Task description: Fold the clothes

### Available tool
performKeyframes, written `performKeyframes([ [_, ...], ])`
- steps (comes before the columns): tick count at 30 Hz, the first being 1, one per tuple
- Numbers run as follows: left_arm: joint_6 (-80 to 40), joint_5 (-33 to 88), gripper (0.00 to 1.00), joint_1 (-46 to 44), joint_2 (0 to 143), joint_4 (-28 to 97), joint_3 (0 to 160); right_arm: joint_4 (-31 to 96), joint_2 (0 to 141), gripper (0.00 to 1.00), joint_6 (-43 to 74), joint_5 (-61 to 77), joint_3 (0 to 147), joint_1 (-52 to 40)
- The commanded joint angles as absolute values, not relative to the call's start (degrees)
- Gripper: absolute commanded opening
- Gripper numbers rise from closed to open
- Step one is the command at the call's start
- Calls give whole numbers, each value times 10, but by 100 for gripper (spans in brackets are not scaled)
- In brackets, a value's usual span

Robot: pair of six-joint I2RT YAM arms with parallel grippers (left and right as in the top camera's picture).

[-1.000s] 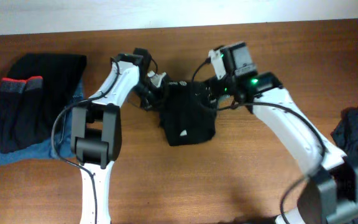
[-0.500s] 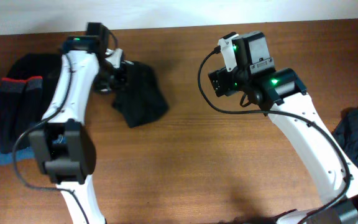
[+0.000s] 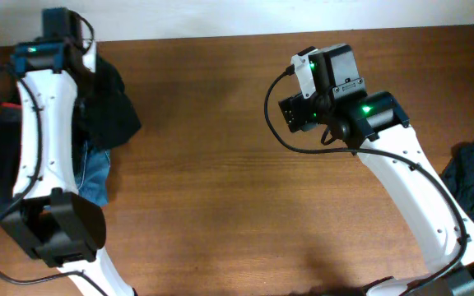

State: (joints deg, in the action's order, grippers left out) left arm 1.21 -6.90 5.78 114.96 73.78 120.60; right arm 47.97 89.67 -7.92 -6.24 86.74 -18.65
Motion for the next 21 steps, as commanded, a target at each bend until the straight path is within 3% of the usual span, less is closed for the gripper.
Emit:
performKeyframes([
  [1, 36, -89, 1, 80, 1119, 743, 1257, 483, 884, 91, -82, -74, 881, -182],
  [21, 26, -88, 1, 197, 1119, 791, 1302, 492, 884, 91, -82, -74, 881, -183],
])
